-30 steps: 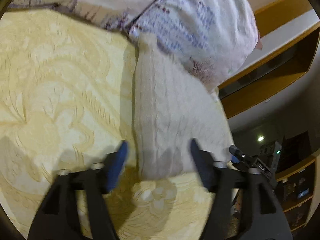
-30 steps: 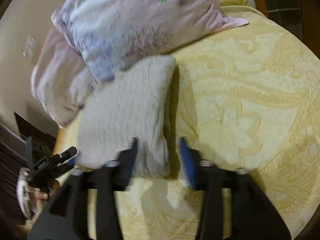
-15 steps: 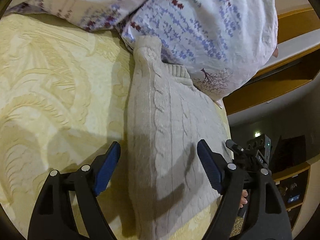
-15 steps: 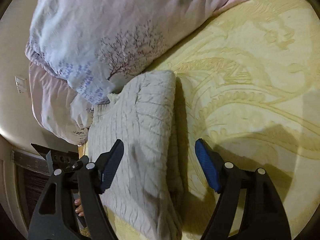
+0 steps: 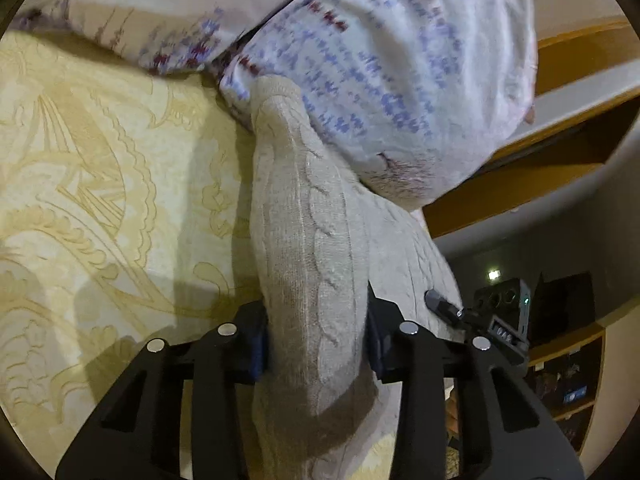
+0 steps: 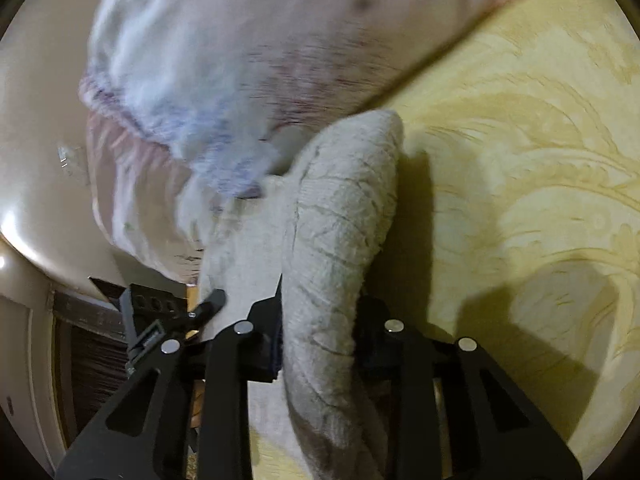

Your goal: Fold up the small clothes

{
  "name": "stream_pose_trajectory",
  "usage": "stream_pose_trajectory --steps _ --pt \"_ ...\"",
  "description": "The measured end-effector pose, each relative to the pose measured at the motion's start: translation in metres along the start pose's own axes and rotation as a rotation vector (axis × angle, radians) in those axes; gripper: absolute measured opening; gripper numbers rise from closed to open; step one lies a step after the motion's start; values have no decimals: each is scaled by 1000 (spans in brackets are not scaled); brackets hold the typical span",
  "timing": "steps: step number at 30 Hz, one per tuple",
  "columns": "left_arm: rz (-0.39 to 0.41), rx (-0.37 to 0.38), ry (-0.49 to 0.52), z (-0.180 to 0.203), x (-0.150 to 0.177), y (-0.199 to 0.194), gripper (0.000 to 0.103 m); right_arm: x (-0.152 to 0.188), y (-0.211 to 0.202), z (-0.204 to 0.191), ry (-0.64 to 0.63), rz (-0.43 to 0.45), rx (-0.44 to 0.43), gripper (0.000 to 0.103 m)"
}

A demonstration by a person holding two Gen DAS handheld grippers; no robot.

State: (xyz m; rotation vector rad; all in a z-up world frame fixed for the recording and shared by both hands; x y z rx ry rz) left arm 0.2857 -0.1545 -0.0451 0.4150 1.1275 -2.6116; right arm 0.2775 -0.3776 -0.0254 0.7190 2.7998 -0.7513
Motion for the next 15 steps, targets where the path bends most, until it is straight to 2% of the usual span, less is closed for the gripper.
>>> stream_pose_trajectory --steps 2,7,9,11,13,14,15 --pt "26 -13 30 -1 0 -20 38 5 7 -21 -51 -10 3 26" --pt "79 -48 10 -26 -2 -73 39 26 41 -68 -187 -33 5 25" --pt "89 -86 9 -45 -1 -90 39 36 58 -75 -210 -45 12 25" --pt "84 -129 -28 -69 -3 -95 41 48 80 -74 -212 -69 40 25" --pt "60 -204 -55 -96 -4 -86 44 56 104 -61 -199 -99 115 26" --pt "55 -220 -69 -105 -4 -81 49 58 111 -52 -197 -89 165 29" --pt "57 -198 -97 -115 -3 -79 50 57 113 -50 -189 -78 161 31"
Point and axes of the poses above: each gripper's, at about its wrist camera, not at the fingertips, and y roughly the way its jaws point, z to its right, x to its underside, the point moved 10 cm from there along y, roughly the way its jaws point, and after that the axes turned 8 degrees about -x, right-handed, at the moved point
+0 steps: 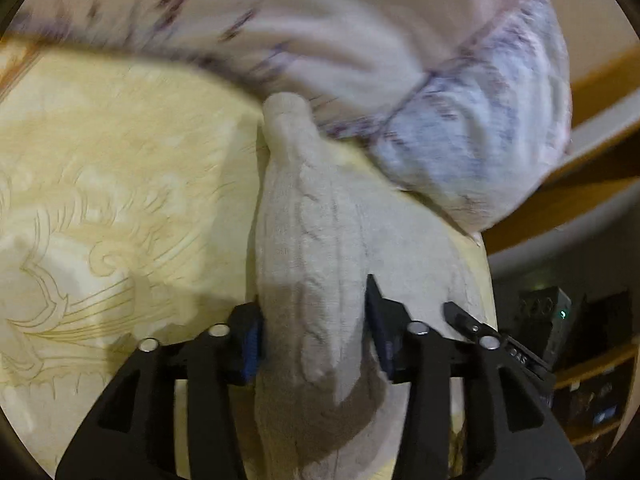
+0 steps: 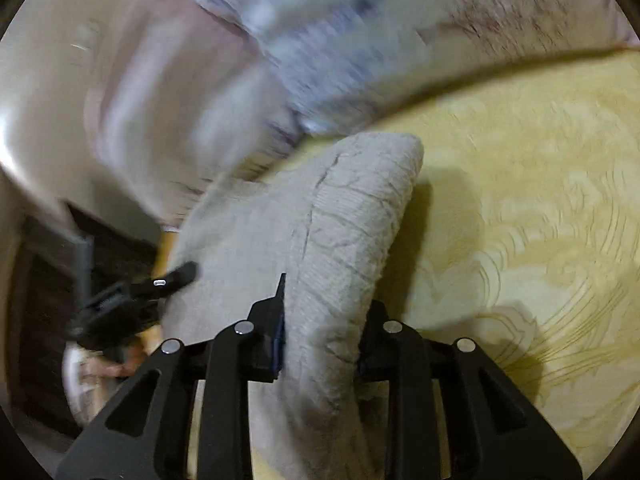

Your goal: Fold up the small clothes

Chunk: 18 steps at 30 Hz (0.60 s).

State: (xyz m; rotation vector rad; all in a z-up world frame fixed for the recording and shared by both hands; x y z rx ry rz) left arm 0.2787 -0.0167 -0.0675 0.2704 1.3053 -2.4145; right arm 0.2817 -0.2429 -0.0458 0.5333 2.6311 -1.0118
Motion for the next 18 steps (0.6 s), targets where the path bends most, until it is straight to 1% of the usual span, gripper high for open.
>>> stream_pose_trajectory --steps 1,3,4,5,6,7,8,9,10,11,12,13,15,17,18 --pt "14 36 -20 -2 -1 2 52 -1 0 1 14 0 -5 33" --pt "31 28 -9 0 -2 2 54 -2 -3 3 46 -17 -16 39" --pt "41 8 9 3 -2 0 55 -2 -8 3 47 -14 -9 40" --pt "62 -29 41 5 -2 -6 55 -3 -13 3 43 -4 -5 43" --pt "93 -66 72 9 -3 -12 55 -4 -21 2 35 18 -2 43" --pt "128 -96 96 12 -4 -20 55 -6 -29 1 28 41 0 43" --pt "182 -122 129 16 -5 -31 55 -7 -36 -1 24 53 -6 43" --pt "224 -126 158 22 -4 -42 55 -6 -40 2 22 51 -14 42" --pt "257 -121 185 28 -3 -51 55 -6 -40 3 18 41 -16 37" --pt "292 -106 224 38 1 -60 55 -5 -38 1 9 26 -18 15" --pt "303 -89 258 47 6 -64 55 -6 -36 2 -3 26 1 12" --pt "290 -69 301 60 13 -62 55 -8 -36 4 -7 44 27 11" --pt "254 -53 344 75 22 -52 55 -16 -34 9 0 78 75 10" --pt "213 -58 374 82 30 -38 55 -19 -27 18 20 78 107 10" --pt "194 -73 373 81 31 -29 55 -17 -28 21 20 69 111 12"
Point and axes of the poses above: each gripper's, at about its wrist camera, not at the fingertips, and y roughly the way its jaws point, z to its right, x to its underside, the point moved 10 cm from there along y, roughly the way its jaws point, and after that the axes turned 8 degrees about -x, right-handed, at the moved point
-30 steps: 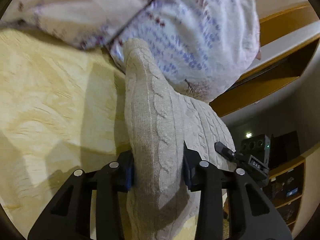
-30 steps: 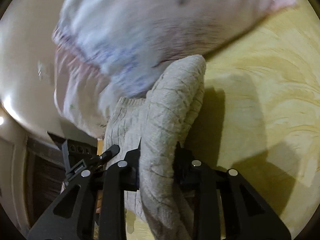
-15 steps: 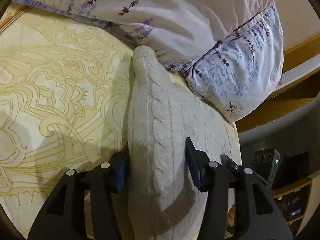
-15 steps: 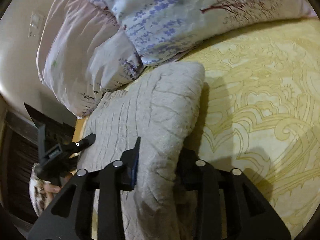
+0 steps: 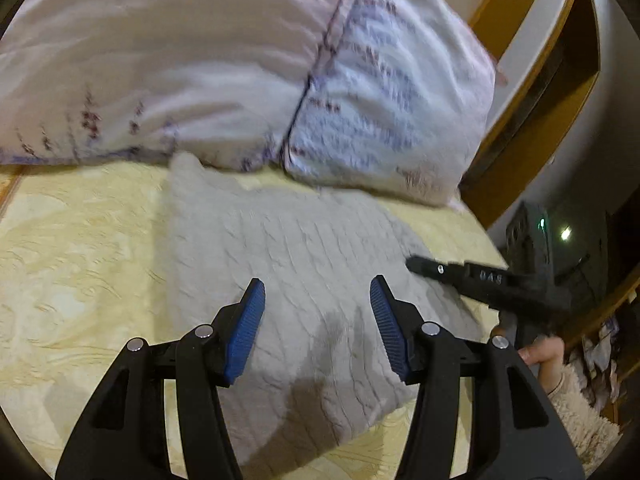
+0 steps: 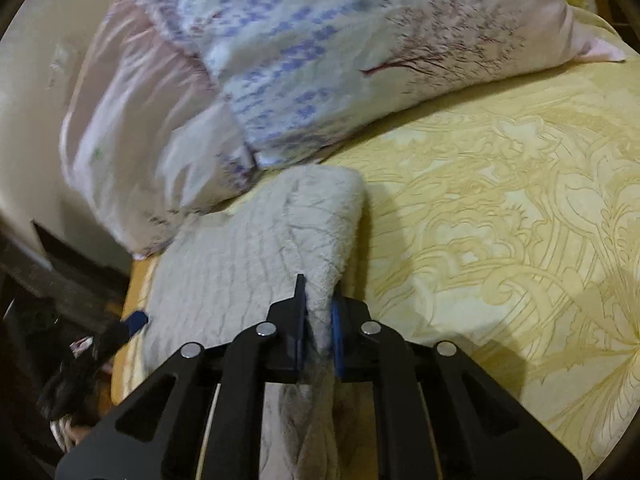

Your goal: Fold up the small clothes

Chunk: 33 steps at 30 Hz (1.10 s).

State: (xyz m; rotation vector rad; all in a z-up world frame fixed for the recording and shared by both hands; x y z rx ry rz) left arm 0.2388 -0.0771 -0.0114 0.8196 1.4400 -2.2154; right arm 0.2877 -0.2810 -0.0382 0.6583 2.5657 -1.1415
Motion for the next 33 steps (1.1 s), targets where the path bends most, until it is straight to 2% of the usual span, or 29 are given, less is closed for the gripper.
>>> stream_pose_trajectory --steps 1,3,4,5,7,9,11,14,18,19,21,23,24,28,31,33 --pt "-13 -13 0 -5 4 2 55 1 -1 1 -9 -6 13 16" --pt "-9 -42 15 -8 6 9 55 -1 -13 -2 -58 16 76 39" --pt "-3 -43 14 -8 5 9 55 -2 -23 -6 -87 47 107 40" --pt "0 -33 2 -9 4 7 55 -2 -33 -12 -125 81 120 40" --pt "13 -1 -31 -9 5 -5 56 4 -50 -36 -212 119 65 40" --pt "30 13 -37 -10 9 -15 57 16 -54 -53 -276 103 23 36" --pt "40 -4 -18 -9 14 -17 60 28 -46 -61 -313 59 16 34" --pt "45 -44 12 -9 21 -12 60 48 -20 -50 -337 -30 89 33" --pt "77 -114 65 -4 24 -10 63 49 -14 -54 -414 10 191 36" --pt "83 -127 70 -1 25 -15 63 49 -16 -57 -422 16 195 39" --pt "97 -130 70 0 27 -29 70 52 -29 -66 -426 49 177 69" --pt "122 -144 71 -1 31 -47 81 55 -46 -71 -441 104 191 83" --pt "131 -163 72 -3 34 -55 82 56 -55 -73 -450 129 205 89" --pt "147 -257 53 -21 53 -81 101 69 -75 -72 -440 180 237 101" --pt "136 -315 23 -37 70 -92 102 80 -81 -64 -433 203 305 101" --pt "96 -352 9 -43 82 -92 102 88 -79 -58 -419 195 333 101"
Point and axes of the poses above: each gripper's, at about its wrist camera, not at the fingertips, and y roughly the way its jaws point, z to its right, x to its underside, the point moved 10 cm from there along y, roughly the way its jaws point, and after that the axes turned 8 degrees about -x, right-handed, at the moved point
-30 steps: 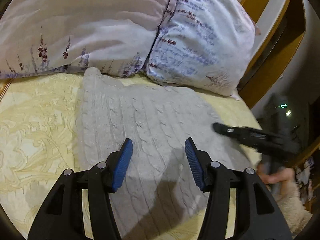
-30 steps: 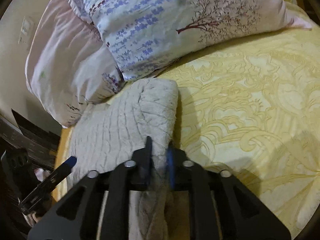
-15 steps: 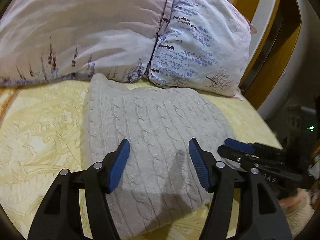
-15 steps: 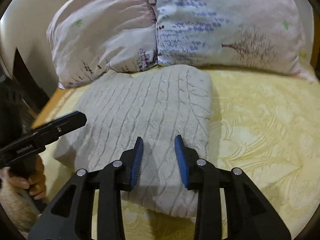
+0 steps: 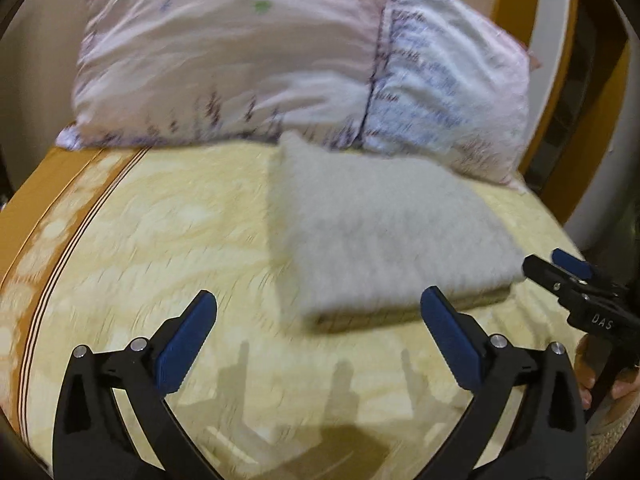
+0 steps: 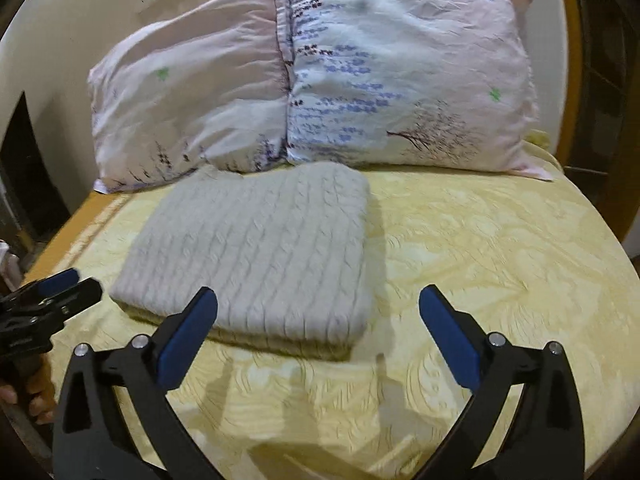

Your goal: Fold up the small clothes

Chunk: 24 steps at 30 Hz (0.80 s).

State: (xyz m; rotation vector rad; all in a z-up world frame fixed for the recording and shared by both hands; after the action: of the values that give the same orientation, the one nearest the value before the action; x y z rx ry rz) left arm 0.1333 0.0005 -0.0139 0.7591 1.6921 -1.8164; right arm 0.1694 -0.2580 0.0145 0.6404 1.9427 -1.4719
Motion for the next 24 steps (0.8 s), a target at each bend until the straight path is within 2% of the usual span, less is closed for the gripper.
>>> stream_pose_trajectory --steps 7,14,24 --pt "-84 -74 69 7 26 13 102 39 18 -15 36 -125 -31 101" --pt "-168 -121 102 9 40 34 102 54 28 -18 -9 -163 76 101" --pt "-147 -139 138 13 41 36 102 61 37 -9 9 -211 110 101"
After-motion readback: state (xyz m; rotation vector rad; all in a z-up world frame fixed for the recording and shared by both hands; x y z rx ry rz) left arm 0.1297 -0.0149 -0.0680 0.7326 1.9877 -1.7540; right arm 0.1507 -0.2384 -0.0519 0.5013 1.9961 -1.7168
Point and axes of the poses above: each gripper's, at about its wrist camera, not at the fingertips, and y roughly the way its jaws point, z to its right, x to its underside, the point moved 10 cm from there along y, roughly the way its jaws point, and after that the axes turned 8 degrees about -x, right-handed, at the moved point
